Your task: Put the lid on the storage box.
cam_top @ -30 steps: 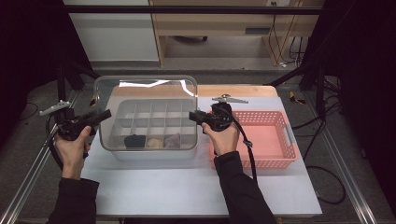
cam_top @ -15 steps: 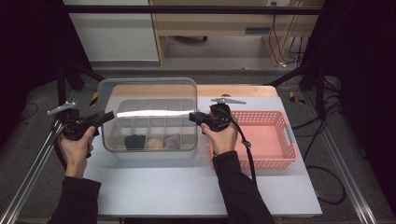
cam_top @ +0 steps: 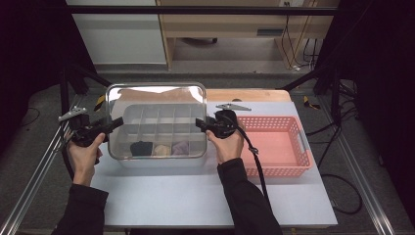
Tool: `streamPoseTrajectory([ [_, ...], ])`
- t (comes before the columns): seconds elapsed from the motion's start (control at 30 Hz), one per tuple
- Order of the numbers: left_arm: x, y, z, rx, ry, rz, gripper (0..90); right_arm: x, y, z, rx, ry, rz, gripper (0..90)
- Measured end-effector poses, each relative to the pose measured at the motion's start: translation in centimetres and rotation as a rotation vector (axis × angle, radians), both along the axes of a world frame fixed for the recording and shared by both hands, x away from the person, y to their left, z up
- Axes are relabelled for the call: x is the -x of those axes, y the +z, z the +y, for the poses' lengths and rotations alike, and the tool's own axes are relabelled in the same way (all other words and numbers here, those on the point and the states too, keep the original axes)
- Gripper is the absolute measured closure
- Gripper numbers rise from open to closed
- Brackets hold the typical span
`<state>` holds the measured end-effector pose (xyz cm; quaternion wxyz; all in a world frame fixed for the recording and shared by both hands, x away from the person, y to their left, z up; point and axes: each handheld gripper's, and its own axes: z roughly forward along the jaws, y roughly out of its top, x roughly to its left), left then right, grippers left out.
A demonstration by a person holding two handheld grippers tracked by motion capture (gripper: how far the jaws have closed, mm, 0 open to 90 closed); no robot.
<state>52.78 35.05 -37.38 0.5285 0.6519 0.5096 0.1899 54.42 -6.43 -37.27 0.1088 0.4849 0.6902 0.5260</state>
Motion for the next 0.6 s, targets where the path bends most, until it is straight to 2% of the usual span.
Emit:
streamPoseTrajectory([
  [0.2,-0.2,-0.2,-0.5,-0.039,0.009,-0.001,33.1,-0.3,-0.5,0.6,0.021,-0.027,-0.014,49.9],
  [0.6,-0.8,-0.7,-0.4,-0.043,0.009,0.029,32.5,-1.0,-1.3,1.6,0.042,-0.066,0.0,41.7],
])
